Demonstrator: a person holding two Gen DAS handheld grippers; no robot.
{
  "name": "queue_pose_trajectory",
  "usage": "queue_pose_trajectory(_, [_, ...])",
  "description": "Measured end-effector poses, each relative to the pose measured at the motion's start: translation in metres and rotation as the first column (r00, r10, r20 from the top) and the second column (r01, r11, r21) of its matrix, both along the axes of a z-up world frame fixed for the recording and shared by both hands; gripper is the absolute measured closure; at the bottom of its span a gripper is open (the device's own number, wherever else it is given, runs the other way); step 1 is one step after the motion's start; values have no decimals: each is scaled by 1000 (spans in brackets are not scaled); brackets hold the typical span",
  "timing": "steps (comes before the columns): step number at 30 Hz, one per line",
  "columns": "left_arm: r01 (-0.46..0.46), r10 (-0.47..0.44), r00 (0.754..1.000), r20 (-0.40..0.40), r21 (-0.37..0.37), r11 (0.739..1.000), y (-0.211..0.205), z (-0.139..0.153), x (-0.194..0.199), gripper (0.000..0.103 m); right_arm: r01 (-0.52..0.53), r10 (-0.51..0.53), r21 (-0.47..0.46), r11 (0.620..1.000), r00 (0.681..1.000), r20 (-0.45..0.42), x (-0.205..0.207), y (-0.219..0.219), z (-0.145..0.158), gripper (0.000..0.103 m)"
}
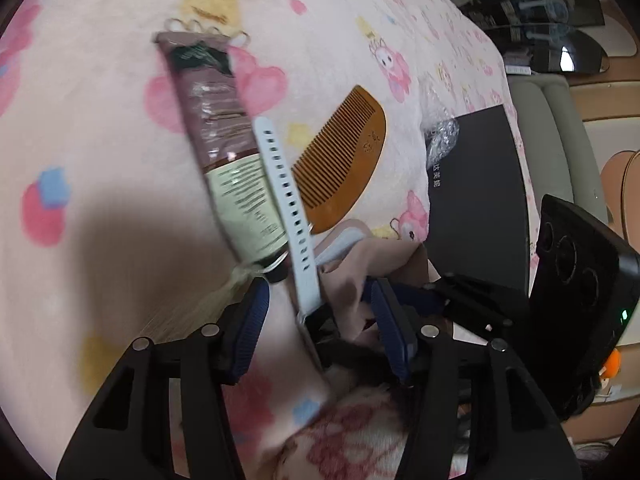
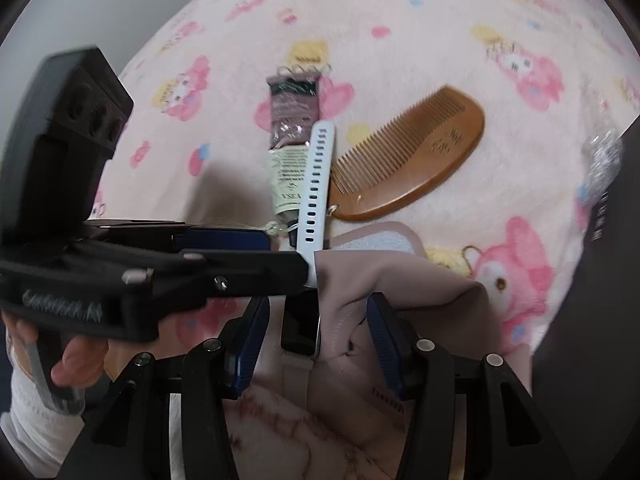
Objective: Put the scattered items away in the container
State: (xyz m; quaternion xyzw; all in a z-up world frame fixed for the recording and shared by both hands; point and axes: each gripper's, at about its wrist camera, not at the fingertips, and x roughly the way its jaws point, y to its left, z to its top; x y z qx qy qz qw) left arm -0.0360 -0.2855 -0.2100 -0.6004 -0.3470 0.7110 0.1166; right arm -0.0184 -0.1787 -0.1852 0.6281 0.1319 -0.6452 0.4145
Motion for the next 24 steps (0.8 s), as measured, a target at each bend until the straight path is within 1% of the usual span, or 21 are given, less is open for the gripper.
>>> queue_pose_trajectory(1, [2,-2,1000,15,0,1000,3,-5,-4,52,6,-6,4,1000,1000,-3,0,-1,-2,60])
queue_pose_trajectory(2, [7,-7,1000,25,-1,1000,6,-8,-6,53,11,-11,8,1000,1000,-17,2,-3,-5,69])
queue_pose_trajectory(3, [14,-14,999,36,-2,1000,9,-11,-8,56,13,-13,5,1000,1000,-21,3,-3,-5,73])
queue_pose_trajectory(4, [15,-14,999,38,-12,1000,11,-12,-9,62,17,-17,-1,1000,1000,-20,4,-3,-5,78])
queue_pose_trajectory(5, [16,-16,999,31,-20,1000,11,-10,-9,71,30,-31,-3,1000,999,-23,4,0,-4,82])
queue_pose_trajectory(7, [11,-11,1000,8,-19,1000,11,-2,-5,83,45,-45,-27,999,999,-13,3,4,-1,86])
queue_pose_trajectory(8, [10,-10,1000,-9,-28,1000,12,4,-2,87,56,-56,-49,997,998,-5,2,9,3,87])
queue_pose_trajectory(9, [6,-7,1000,-27,-29,1000,12,10,1,88,66,-67,-69,995,998,-10,2,12,9,88])
queue_pose_trajectory(11, [0,-1,998,-63,-26,1000,14,26,7,93,74,-76,-112,991,997,-9,5,19,21,88])
queue_pose_trajectory(13, [-3,1,996,-94,-23,1000,18,42,14,94,74,-79,-140,987,997,-28,10,25,33,89])
queue_pose_trajectory(15, [2,-7,992,-124,-35,999,27,57,19,94,76,-87,-166,983,995,-59,16,35,49,89])
queue_pose_trajectory(17, [18,-26,987,-159,-49,999,39,75,22,94,90,-106,-196,976,992,-71,20,47,62,89])
queue_pose_trajectory(20, [46,-65,975,-210,-92,995,61,99,26,94,125,-148,-245,961,986,-75,23,74,81,89])
queue_pose_trajectory(22, [63,-93,965,-247,-128,990,79,114,27,94,140,-169,-264,954,981,-91,25,86,91,89])
queue_pose_trajectory(24, [80,-120,953,-277,-149,986,97,129,27,94,152,-192,-281,948,974,-120,29,99,104,89])
